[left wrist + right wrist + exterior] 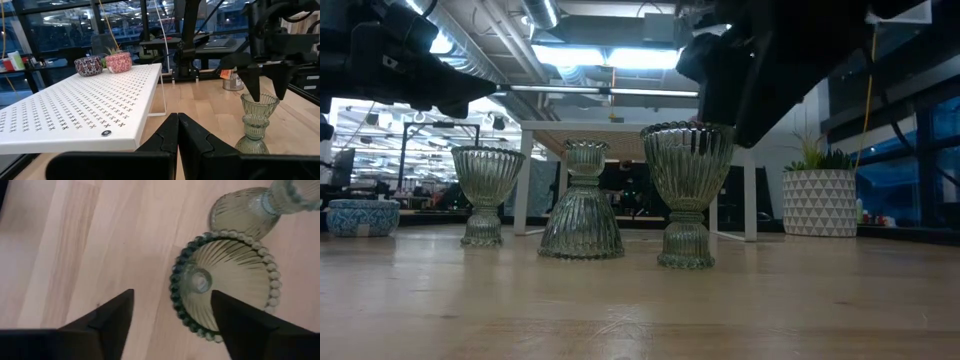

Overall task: Pick & Place candle stick holders
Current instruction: Put the bottom right green glass candle holder on the shelf, then put the right green glass candle holder on the shelf aligned with the other glass candle holder

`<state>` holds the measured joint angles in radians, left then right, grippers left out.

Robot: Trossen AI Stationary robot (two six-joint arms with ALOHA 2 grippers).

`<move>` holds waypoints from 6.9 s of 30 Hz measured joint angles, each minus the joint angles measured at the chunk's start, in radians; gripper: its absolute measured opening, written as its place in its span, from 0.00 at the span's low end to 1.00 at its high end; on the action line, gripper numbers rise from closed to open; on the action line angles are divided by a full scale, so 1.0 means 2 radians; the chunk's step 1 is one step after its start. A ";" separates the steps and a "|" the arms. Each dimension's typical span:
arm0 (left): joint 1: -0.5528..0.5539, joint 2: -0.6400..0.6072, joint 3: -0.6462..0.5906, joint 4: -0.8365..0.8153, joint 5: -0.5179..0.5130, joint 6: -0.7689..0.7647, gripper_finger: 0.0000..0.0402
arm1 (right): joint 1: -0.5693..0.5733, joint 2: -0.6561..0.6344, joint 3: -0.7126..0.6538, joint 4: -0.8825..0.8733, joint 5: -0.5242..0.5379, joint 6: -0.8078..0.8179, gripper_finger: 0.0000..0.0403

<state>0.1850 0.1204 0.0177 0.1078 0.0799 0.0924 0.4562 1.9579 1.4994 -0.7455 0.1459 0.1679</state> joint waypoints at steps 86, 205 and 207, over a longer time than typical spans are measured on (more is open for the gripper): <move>0.000 0.000 0.000 0.000 0.000 0.000 0.00 | -0.384 -0.032 0.329 -0.224 -0.045 -0.376 0.06; 0.000 0.000 0.000 0.000 0.000 0.000 0.00 | -0.251 -0.015 0.328 -0.234 -0.114 -0.231 0.57; 0.000 0.000 0.000 0.000 0.000 0.000 0.00 | -0.235 -0.015 0.328 -0.234 -0.116 -0.211 0.57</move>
<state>0.1852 0.1200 0.0177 0.1078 0.0799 0.0925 -0.0137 1.9274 2.1551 -1.2129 -0.0869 -0.2546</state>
